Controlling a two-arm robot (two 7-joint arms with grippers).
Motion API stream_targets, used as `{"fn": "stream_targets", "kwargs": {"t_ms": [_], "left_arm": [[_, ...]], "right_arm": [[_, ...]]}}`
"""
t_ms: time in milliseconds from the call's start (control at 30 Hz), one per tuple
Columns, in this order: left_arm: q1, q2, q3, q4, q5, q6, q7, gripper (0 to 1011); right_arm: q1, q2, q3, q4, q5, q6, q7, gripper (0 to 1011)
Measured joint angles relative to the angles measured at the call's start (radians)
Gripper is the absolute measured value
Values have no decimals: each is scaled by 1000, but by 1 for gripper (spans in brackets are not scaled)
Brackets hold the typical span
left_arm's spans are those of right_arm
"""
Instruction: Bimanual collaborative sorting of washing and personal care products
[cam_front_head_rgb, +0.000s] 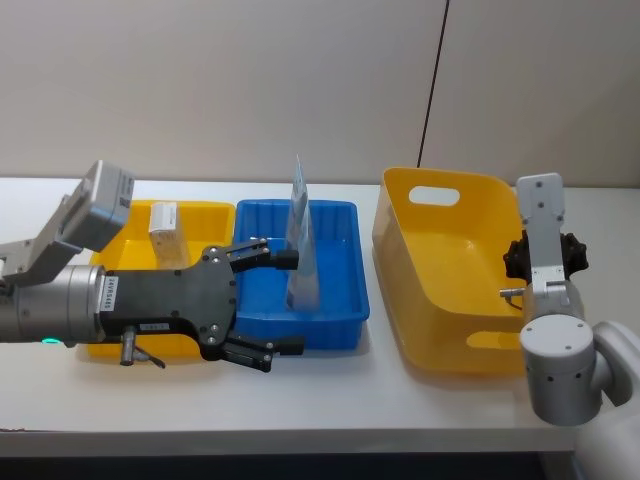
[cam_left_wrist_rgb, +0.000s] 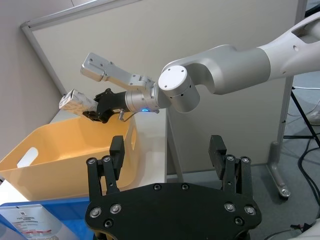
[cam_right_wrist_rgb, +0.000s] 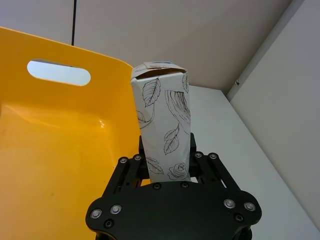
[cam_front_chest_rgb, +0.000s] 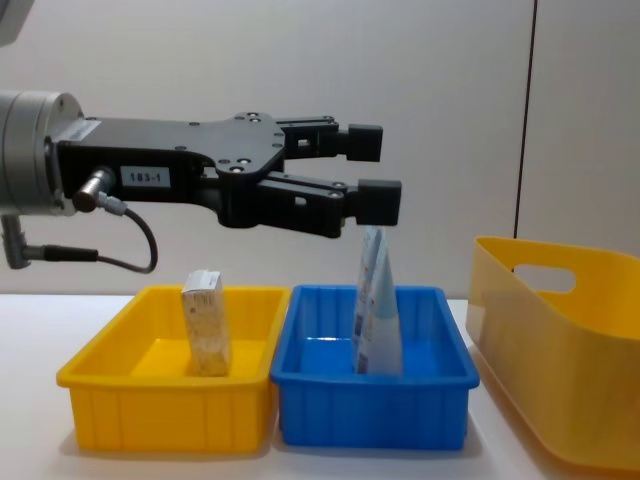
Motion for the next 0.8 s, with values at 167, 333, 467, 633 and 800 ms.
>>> {"fn": "stream_targets", "kwargs": {"t_ms": [167, 333, 467, 633, 800], "left_arm": [[0, 0, 0, 0, 0, 0, 0, 1001], [0, 0, 0, 0, 0, 0, 0, 1001], [0, 0, 0, 0, 0, 0, 0, 1001], [0, 0, 0, 0, 0, 0, 0, 1001], [0, 0, 0, 0, 0, 0, 0, 1001]], "right_arm": [[-1, 0, 0, -1, 0, 0, 0, 357], [-3, 1, 1, -2, 1, -1, 8, 357], [-7, 8, 2, -6, 8, -5, 34, 357], [-16, 24, 2, -13, 29, -9, 90, 357], [-24, 45, 4, -24, 56, -16, 165, 357]]}}
